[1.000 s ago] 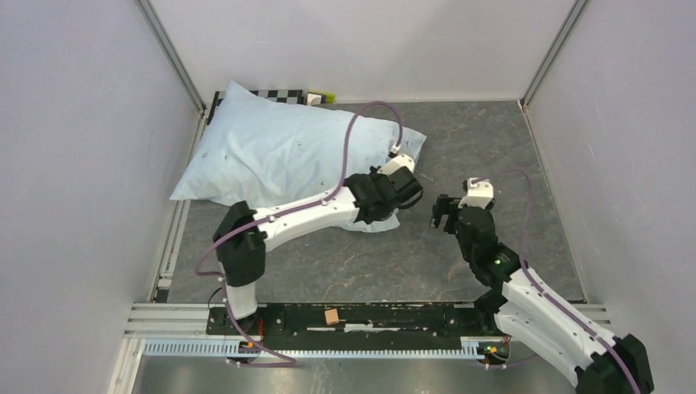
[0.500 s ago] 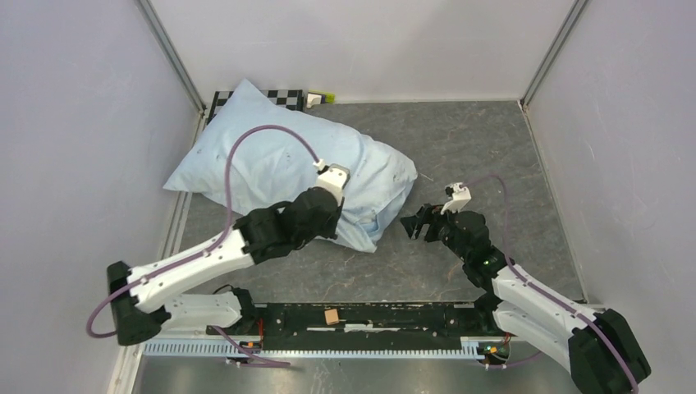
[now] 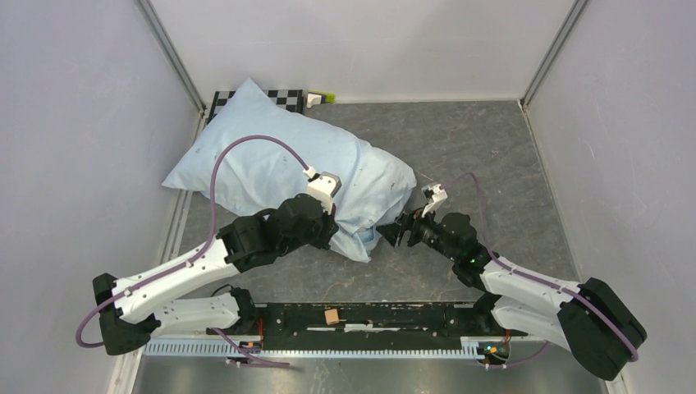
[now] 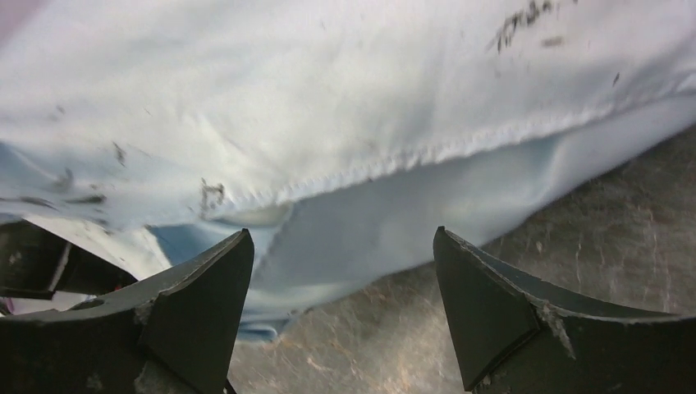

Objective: Remove the pillowcase from the pillow

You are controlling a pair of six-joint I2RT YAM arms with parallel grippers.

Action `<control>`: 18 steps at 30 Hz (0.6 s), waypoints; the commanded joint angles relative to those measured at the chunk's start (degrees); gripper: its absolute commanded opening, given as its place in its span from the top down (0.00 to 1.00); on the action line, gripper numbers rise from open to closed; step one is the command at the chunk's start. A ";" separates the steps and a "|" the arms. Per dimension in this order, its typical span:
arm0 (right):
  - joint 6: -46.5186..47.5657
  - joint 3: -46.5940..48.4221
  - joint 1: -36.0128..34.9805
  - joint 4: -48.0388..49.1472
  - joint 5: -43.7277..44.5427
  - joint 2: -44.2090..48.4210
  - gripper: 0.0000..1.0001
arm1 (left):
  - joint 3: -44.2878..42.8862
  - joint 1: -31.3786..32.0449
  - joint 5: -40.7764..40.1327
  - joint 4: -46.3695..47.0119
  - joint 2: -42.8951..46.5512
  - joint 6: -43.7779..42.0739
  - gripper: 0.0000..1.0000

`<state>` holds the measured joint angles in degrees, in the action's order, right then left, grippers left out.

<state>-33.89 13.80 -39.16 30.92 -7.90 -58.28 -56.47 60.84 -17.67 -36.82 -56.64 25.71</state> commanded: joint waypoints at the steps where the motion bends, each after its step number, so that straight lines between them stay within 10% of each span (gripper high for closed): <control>1: -2.16 3.92 -0.16 9.09 1.12 0.39 0.12 | -0.48 0.07 1.90 -0.61 2.16 2.67 0.96; 10: -9.47 8.34 -0.22 16.93 -2.67 -5.87 0.10 | -0.57 0.02 1.04 -2.70 4.46 2.11 0.88; 18: -27.18 -1.14 -0.11 5.21 14.30 5.03 0.06 | -1.39 0.05 -0.41 -3.01 2.68 1.32 0.90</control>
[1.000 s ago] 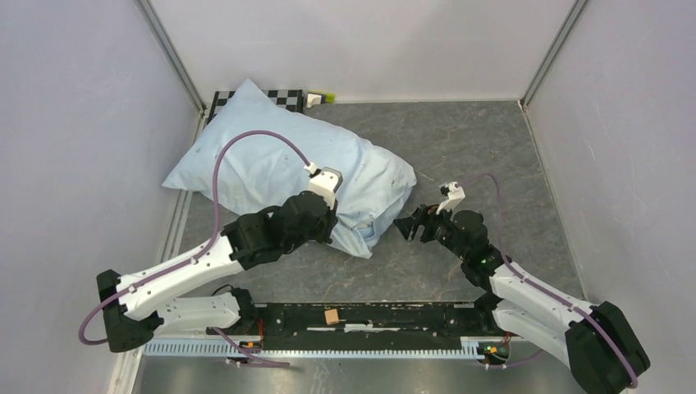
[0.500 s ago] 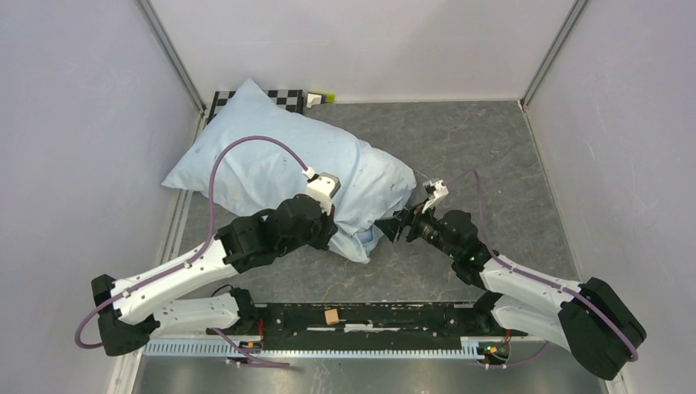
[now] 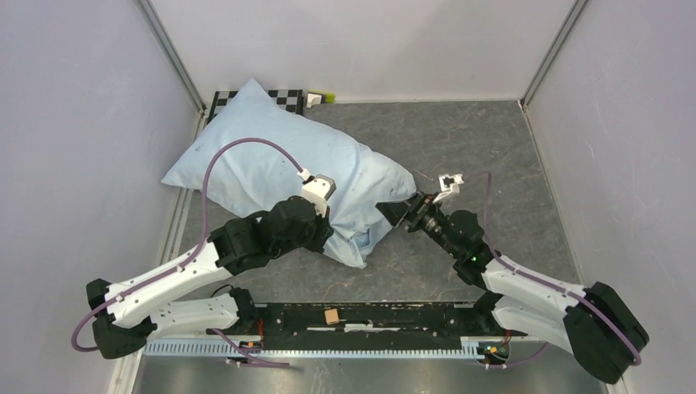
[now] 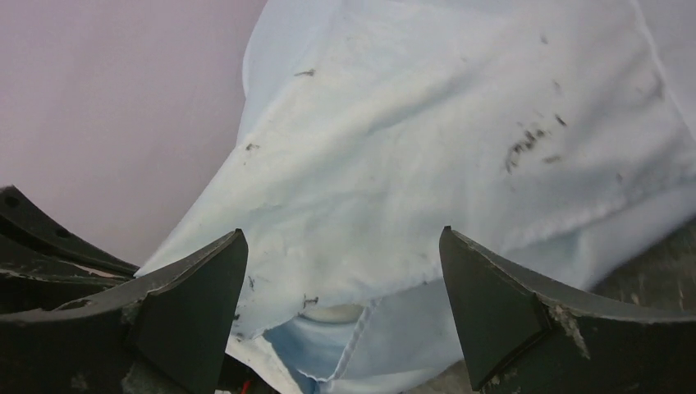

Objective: Remove the pillowcase from the pillow

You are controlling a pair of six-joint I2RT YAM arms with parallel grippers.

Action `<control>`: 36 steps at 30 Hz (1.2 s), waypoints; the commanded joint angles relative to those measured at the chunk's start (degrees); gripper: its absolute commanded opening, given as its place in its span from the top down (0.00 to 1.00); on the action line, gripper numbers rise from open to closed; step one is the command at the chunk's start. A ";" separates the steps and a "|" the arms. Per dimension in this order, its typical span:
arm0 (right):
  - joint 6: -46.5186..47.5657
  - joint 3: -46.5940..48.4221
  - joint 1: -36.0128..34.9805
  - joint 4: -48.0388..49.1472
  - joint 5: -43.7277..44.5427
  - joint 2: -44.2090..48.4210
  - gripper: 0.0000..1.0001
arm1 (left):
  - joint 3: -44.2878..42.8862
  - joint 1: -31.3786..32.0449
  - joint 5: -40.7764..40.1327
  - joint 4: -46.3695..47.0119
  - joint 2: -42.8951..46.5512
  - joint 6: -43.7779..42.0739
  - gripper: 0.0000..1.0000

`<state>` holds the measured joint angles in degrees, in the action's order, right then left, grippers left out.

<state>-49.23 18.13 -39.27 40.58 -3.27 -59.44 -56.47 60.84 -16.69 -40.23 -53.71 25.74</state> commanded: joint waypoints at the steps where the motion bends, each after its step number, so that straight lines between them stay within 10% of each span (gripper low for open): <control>1: -14.21 -7.36 -0.02 -4.55 10.99 8.05 0.06 | -1.41 0.06 -1.38 0.42 -0.25 1.16 0.90; 16: -26.91 -9.79 -0.75 27.61 3.44 -10.66 0.15 | -1.18 0.06 2.13 1.30 2.56 0.89 0.90; 25: -28.34 -4.75 -2.48 30.49 4.40 -14.47 0.24 | -1.28 0.07 3.74 1.23 3.68 0.02 0.90; 28: -27.42 -4.18 -2.46 30.57 5.09 -13.41 0.51 | -1.19 0.04 4.31 1.21 3.73 -0.15 0.90; 31: -25.93 -2.11 -2.48 28.43 3.77 -13.24 0.99 | -1.25 0.03 4.70 1.00 3.41 -0.45 0.90; 36: -25.27 -0.43 -2.74 26.28 1.52 -13.31 1.00 | -5.55 0.49 0.42 -5.91 -2.29 -1.37 0.70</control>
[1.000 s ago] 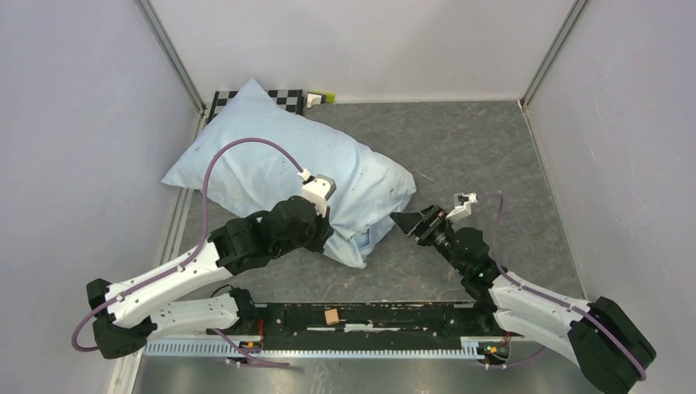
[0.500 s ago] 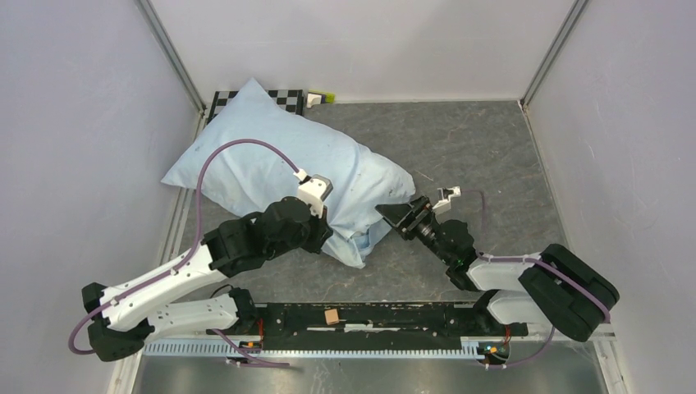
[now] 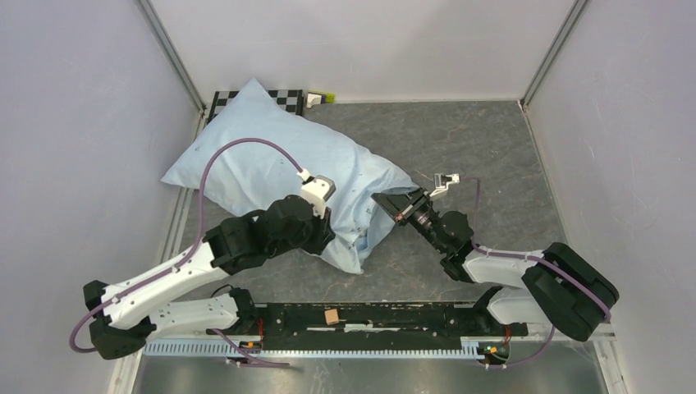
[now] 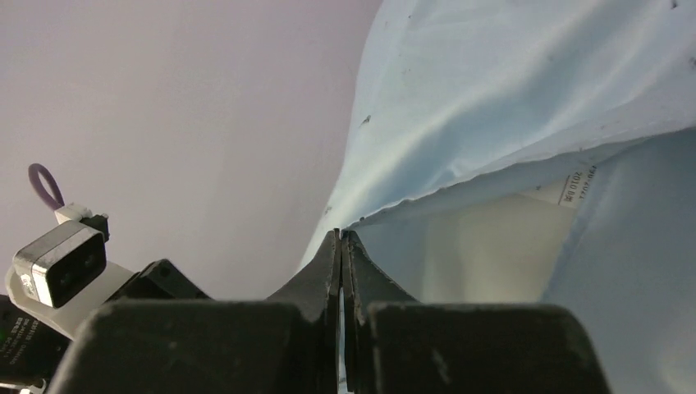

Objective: Remove the pillowcase from the pillow

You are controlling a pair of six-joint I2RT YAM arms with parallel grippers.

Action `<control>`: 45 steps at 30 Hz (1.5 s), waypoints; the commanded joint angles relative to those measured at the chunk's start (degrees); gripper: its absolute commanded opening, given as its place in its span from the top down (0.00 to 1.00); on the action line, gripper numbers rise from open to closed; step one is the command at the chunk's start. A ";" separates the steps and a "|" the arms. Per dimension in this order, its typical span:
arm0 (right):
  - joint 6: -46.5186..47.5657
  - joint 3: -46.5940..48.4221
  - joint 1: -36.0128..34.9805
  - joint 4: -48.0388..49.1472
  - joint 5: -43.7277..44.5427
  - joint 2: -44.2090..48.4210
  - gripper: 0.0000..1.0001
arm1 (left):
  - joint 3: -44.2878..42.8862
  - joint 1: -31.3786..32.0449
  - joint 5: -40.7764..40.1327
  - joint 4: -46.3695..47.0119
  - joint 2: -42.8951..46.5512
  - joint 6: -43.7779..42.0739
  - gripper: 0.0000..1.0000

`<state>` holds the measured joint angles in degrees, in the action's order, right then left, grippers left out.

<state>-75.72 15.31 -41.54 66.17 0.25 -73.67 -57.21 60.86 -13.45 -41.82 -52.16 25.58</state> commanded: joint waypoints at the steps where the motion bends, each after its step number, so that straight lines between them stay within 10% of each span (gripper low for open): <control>1: 1.20 2.44 -0.55 0.55 -1.97 1.23 1.00 | -5.82 1.13 -4.74 -5.36 -5.24 -1.32 0.60; 6: 2.36 3.23 -1.79 -3.73 -0.77 4.24 1.00 | -10.94 7.00 -13.61 -5.86 -9.19 -2.52 0.18; 32: -3.33 8.35 -6.18 -19.25 3.95 15.06 1.00 | -11.79 15.96 -29.61 6.87 -22.75 5.63 0.07; 42: -3.59 6.37 -6.19 -20.41 5.57 18.55 1.00 | -9.60 9.31 -29.39 6.10 -21.73 6.72 0.34; 45: -3.62 5.48 -6.23 -21.22 6.57 19.29 1.00 | -9.24 7.54 -30.08 5.53 -20.30 6.48 0.89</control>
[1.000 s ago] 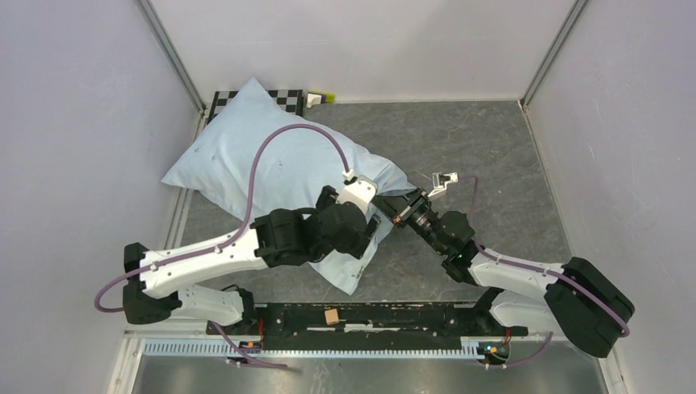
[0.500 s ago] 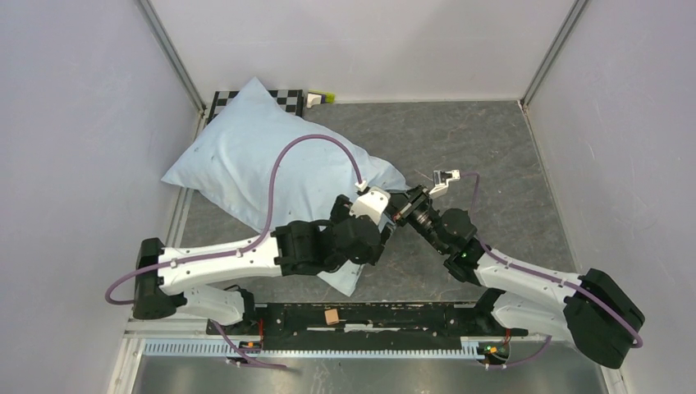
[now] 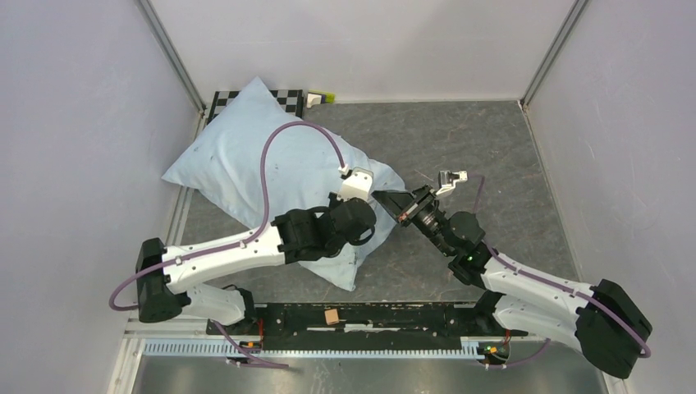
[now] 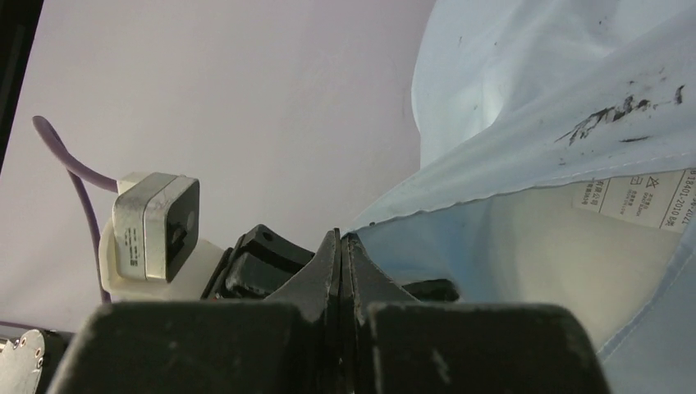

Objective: Remove the pillowcase from the pillow

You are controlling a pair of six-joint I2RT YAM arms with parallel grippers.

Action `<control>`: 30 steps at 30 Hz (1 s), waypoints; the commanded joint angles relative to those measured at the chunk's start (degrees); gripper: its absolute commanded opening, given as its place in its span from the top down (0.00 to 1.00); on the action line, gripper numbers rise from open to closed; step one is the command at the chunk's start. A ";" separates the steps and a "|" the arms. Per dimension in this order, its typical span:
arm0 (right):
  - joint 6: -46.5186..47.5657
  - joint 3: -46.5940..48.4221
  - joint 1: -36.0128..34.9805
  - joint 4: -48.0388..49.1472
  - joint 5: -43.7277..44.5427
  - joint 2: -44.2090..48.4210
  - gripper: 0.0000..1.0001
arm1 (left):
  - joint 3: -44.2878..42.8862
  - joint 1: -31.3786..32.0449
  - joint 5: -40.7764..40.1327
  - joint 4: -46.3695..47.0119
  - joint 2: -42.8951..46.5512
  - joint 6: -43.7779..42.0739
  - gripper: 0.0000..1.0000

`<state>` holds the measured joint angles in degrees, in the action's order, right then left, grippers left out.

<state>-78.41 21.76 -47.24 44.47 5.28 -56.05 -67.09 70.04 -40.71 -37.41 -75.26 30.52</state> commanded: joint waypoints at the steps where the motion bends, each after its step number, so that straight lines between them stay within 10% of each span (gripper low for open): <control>1: -0.56 -1.56 -0.44 -0.23 2.29 2.13 0.98 | 0.93 -2.28 -3.15 0.75 3.84 1.35 0.97; 8: 18.23 -1.91 -0.33 -7.09 4.57 3.81 0.36 | 2.71 -4.66 2.41 0.64 12.27 -2.72 0.98; 21: 34.44 -5.24 -0.72 2.67 -13.40 -4.71 0.39 | 3.59 -9.75 15.62 2.58 15.03 -3.04 0.98; 30: 31.49 -1.86 -1.39 1.60 -3.10 -17.48 0.60 | 3.54 -10.50 16.27 1.57 15.23 -2.28 0.98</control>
<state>-47.13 17.12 -48.73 46.81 -4.69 -70.78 -63.02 60.10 -24.71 -37.10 -60.64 29.52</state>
